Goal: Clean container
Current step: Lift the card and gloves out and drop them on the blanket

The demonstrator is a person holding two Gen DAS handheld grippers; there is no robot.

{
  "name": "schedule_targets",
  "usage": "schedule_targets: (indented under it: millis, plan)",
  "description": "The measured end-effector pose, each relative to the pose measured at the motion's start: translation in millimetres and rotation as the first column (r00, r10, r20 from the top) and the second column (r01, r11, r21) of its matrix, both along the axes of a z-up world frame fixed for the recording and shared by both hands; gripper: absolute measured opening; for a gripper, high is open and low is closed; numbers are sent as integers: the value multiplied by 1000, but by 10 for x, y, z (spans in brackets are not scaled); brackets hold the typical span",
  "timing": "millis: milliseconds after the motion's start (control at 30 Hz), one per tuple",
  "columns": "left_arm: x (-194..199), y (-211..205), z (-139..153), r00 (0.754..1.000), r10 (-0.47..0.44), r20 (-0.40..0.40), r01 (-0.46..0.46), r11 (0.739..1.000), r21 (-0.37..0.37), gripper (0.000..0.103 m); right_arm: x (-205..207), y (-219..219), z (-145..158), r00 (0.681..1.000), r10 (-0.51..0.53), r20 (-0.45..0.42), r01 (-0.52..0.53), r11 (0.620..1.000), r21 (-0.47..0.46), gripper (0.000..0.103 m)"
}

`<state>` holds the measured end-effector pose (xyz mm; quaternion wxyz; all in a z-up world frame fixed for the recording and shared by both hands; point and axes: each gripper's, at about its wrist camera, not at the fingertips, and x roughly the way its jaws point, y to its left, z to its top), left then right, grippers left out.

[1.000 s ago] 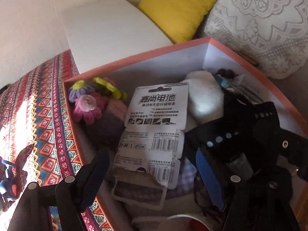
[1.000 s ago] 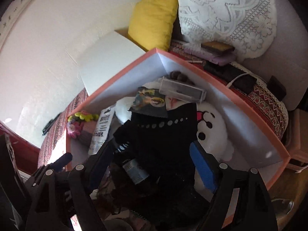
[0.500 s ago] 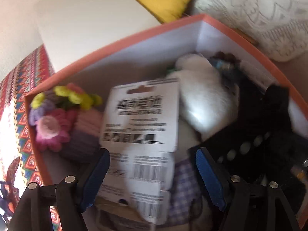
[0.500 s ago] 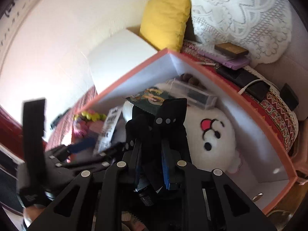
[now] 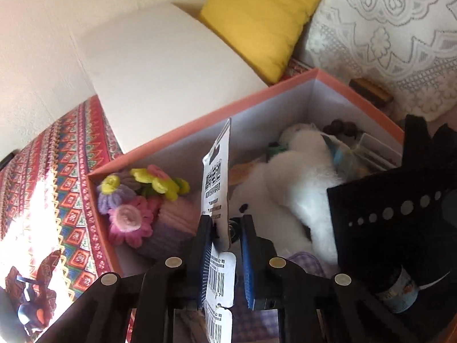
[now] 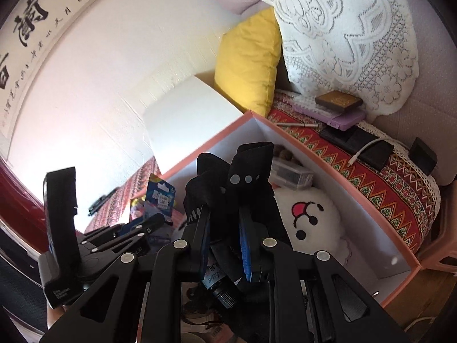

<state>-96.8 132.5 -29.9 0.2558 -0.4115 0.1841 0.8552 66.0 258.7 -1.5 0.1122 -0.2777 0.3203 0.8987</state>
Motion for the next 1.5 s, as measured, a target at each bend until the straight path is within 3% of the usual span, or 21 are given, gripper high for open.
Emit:
schedule_targets:
  millis: [133, 300, 400, 600, 867, 1067, 1233, 1367, 1500]
  plan:
    - [0, -56, -27, 999, 32, -38, -34, 998, -43, 15, 13, -102, 87, 1000, 8, -9, -7, 999, 45, 19]
    - [-345, -111, -386, 995, 87, 52, -81, 991, -110, 16, -109, -123, 14, 999, 35, 31, -35, 999, 20, 19]
    - [-387, -127, -374, 994, 88, 71, -82, 993, -87, 15, -157, -113, 11, 999, 29, 33, -29, 999, 14, 19]
    - [-82, -273, -64, 999, 53, -2, -53, 998, 26, 14, -47, -154, 200, 998, -1, -57, 2, 1000, 25, 19]
    - [338, -583, 532, 993, 9, -118, 7, 991, 131, 14, 136, -540, 694, 979, -11, -204, 46, 985, 166, 19]
    - [446, -999, 987, 984, 41, -174, -10, 984, 178, 14, 124, -999, 1001, 960, 52, -274, 17, 970, 242, 19]
    - [467, -1656, 1170, 970, 136, -202, -90, 971, 221, 14, -31, -1618, 1169, 941, 168, -295, -85, 958, 274, 19]
    - [362, -2340, 1220, 943, 255, -213, -198, 946, 256, 14, -302, -2258, 1162, 915, 298, -273, -209, 927, 312, 19]
    - [111, -2842, 957, 927, 339, -160, -293, 921, 256, 14, -659, -3000, 1022, 882, 418, -217, -326, 875, 359, 19]
